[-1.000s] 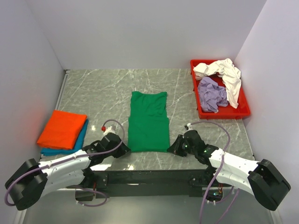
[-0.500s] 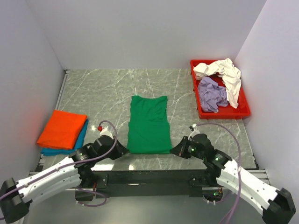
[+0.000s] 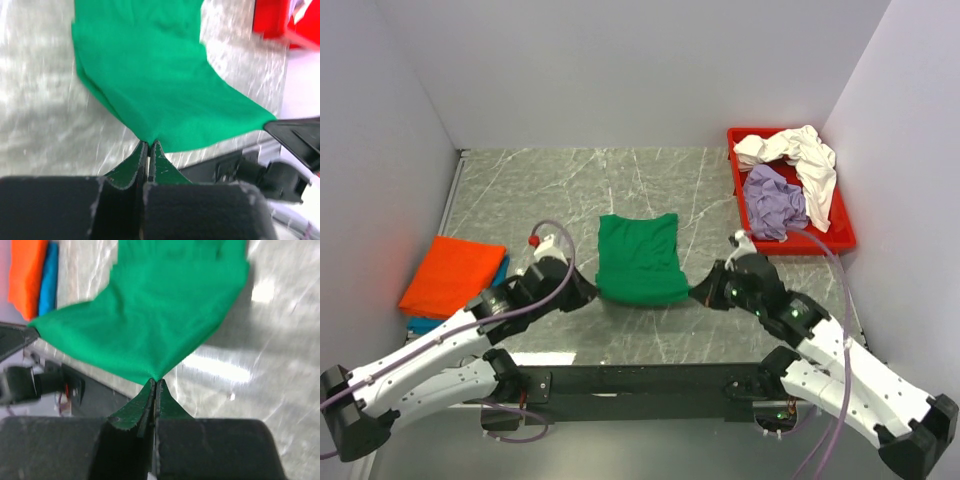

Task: Fold and stack the t-shirts
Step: Fold the tshirt

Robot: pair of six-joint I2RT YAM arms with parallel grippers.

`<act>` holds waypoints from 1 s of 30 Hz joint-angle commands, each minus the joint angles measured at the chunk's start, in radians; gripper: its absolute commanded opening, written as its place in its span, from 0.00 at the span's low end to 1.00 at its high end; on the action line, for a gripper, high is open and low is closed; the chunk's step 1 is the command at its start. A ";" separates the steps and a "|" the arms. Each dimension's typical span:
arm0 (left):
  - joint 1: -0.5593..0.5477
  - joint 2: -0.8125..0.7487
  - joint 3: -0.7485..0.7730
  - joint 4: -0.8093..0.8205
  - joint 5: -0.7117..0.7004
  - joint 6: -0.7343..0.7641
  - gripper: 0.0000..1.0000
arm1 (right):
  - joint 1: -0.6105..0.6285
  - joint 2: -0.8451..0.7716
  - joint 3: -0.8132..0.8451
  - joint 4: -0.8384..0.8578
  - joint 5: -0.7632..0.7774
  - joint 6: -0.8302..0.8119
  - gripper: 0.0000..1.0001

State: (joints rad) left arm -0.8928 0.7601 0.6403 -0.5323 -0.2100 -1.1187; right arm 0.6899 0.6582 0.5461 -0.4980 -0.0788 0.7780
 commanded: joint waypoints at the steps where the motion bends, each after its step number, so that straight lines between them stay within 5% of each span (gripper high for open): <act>1: 0.051 0.082 0.113 0.015 -0.039 0.100 0.00 | -0.052 0.140 0.153 0.009 0.077 -0.114 0.00; 10: 0.385 0.343 0.265 0.185 0.224 0.243 0.00 | -0.260 0.502 0.374 0.131 -0.085 -0.184 0.00; 30: 0.618 1.228 0.892 0.267 0.438 0.342 0.01 | -0.498 1.368 1.053 0.092 -0.282 -0.230 0.00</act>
State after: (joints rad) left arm -0.3019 1.9202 1.4368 -0.2893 0.1753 -0.8234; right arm 0.2222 1.9476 1.4891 -0.3916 -0.3275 0.5735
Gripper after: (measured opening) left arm 0.023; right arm 0.010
